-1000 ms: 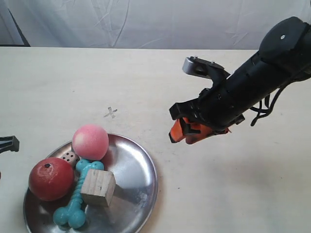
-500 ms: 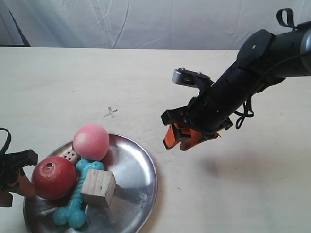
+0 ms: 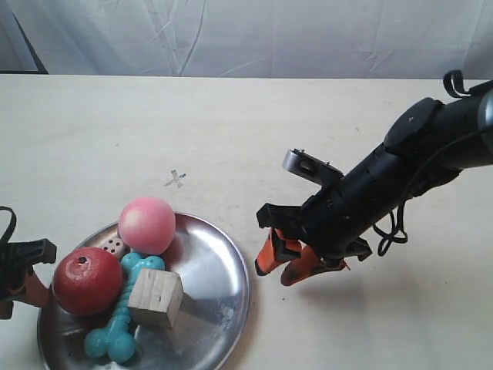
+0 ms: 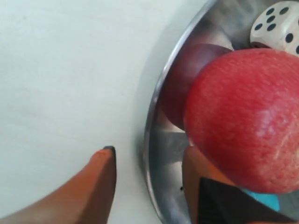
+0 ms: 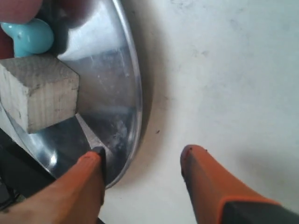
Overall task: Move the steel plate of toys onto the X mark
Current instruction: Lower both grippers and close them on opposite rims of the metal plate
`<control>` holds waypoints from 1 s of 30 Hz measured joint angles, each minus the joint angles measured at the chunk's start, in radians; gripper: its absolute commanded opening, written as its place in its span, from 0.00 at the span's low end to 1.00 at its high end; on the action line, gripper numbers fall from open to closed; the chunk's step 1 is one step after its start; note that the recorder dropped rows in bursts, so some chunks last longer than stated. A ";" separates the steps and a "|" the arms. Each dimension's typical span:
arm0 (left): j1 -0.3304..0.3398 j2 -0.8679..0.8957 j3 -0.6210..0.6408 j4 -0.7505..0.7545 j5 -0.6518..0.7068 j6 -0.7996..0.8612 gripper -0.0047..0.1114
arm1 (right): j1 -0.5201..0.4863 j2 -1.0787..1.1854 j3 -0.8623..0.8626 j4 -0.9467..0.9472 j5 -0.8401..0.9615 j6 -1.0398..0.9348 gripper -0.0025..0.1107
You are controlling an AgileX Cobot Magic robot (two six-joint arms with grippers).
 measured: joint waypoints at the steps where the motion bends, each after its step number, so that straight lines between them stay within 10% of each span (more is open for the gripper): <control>1: 0.000 0.000 0.000 0.000 -0.014 0.000 0.42 | 0.006 0.000 0.003 0.010 -0.007 -0.006 0.47; 30: 0.000 0.227 -0.014 -0.157 -0.126 0.191 0.42 | 0.145 -0.004 0.160 0.247 -0.240 -0.085 0.47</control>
